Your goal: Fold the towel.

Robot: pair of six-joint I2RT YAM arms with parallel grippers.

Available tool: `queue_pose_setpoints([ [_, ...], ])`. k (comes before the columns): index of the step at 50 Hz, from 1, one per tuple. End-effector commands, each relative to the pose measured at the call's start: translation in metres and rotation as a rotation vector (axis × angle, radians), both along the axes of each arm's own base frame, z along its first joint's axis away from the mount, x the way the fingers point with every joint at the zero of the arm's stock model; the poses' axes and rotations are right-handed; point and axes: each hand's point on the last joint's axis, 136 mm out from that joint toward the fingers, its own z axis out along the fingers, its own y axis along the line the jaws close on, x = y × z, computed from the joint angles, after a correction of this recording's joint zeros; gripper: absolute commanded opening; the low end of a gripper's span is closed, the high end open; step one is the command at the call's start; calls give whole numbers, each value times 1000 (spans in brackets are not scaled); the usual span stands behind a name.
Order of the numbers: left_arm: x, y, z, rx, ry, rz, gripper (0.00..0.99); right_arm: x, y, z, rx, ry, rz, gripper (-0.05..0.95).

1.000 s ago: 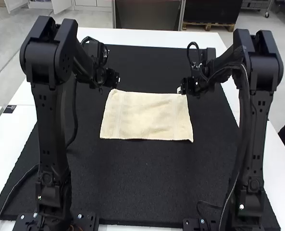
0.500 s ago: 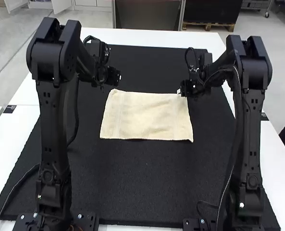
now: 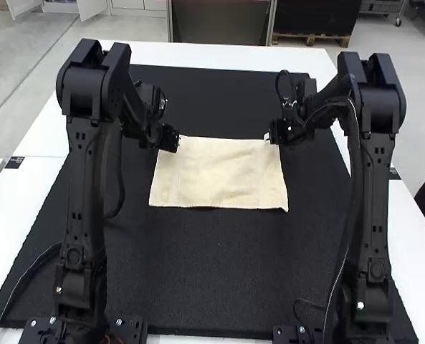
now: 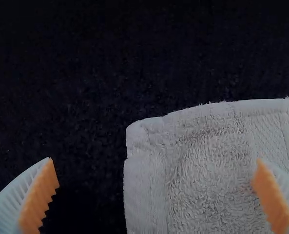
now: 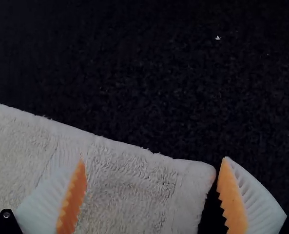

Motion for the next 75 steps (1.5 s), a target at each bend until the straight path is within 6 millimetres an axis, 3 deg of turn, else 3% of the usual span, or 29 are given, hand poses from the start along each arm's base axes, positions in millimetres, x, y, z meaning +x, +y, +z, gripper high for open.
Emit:
queue_pose_setpoints([
  [1, 17, -4, 23, -4, -51, 1, 884, -3, 8, 6, 17, -4, 20, 474],
  [6, 18, -6, 24, 0, -51, -1, 775, -5, 9, 5, 21, 0, 24, 362],
  [17, 21, -12, 21, -1, -65, 1, 582, -2, 8, 11, 29, -11, 26, 359],
  [31, 18, -14, 8, -18, -38, 14, 574, -2, 8, 12, 33, -13, 36, 359],
  [42, 18, -5, 0, -16, -26, 31, 570, -7, 11, 9, 35, 3, 61, 356],
  [47, 19, -4, 1, -12, -34, 35, 336, -8, 11, 8, 36, 5, 65, 272],
  [50, 20, -1, 3, -12, -43, 38, 303, -9, 12, 8, 39, 6, 66, 270],
  [56, 22, 3, 2, -7, -50, 49, 38, -8, 11, 10, 45, 5, 62, 193],
  [60, 23, 7, 0, -8, -48, 58, 28, -7, 11, 13, 66, 7, 57, 64],
  [69, 25, 12, 3, -6, -56, 62, 28, -6, 8, 21, 79, -3, 50, -7],
  [75, 31, 12, 13, 11, -76, 46, 28, -4, 7, 39, 94, -38, 69, -23],
])
